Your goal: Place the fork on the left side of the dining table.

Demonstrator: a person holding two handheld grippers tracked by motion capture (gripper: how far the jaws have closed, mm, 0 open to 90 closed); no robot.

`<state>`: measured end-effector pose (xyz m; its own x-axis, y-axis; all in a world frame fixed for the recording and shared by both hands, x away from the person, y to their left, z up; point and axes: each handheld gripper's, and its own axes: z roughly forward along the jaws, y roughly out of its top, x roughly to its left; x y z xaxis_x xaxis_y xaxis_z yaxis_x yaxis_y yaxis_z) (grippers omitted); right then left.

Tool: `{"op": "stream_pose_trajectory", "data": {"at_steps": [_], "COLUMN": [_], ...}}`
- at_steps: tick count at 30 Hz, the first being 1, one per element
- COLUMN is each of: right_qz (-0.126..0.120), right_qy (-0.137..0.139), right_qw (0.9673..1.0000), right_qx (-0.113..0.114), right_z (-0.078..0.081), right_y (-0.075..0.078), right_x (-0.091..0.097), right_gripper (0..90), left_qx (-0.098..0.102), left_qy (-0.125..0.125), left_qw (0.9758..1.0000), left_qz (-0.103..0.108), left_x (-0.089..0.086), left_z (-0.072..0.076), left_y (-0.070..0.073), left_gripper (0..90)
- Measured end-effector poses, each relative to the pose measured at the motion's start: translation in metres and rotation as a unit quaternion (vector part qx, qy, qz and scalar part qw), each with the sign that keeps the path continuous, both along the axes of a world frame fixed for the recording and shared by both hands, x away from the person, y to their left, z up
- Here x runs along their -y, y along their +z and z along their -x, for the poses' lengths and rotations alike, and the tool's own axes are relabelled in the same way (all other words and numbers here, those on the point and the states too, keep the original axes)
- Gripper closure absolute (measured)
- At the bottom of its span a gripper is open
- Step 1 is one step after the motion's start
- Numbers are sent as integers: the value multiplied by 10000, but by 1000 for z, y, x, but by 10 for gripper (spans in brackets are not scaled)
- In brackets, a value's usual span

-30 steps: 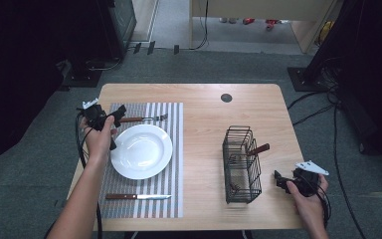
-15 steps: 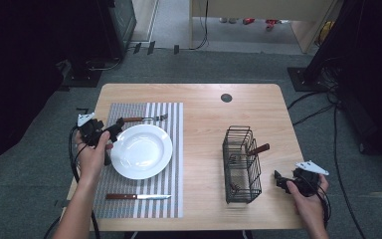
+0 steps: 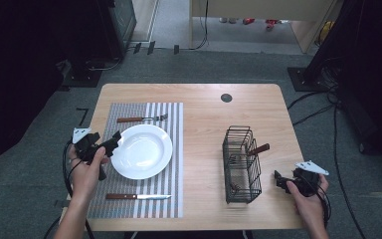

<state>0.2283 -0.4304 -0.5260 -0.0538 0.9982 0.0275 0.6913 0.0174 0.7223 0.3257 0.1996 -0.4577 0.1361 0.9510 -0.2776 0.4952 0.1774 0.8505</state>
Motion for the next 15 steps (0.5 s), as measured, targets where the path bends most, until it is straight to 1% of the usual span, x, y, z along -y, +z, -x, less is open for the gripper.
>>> {"op": "stream_pose_trajectory", "data": {"at_steps": [2,4,6,8,10,14,15], "right_qz": [0,0,0,-1,0,-1,-1], "right_qy": [-1,1,2,1,1,2,5], "right_qw": [10000,10000,10000,10000,10000,10000,10000], "right_qx": [-1,-2,-2,-1,-2,-4,-3], "right_z": [0,0,0,0,0,0,0], "right_y": [0,0,0,0,0,0,0], "right_x": [0,0,0,0,0,0,0], "right_gripper": [71,71,71,71,71,70,70], "left_qx": [-48,-54,-91,-144,-194,-162,-162], "left_qy": [11,57,44,36,20,158,172], "left_qw": [10000,10000,9999,9999,9998,9997,9997], "left_qz": [-5,2,107,53,43,78,35], "left_x": [-4,-8,-13,-15,-18,-24,-26], "left_z": [4,9,14,21,26,34,37], "left_y": [-4,-7,-10,-16,-21,-27,-28], "left_gripper": [138,138,138,138,137,138,138]}}
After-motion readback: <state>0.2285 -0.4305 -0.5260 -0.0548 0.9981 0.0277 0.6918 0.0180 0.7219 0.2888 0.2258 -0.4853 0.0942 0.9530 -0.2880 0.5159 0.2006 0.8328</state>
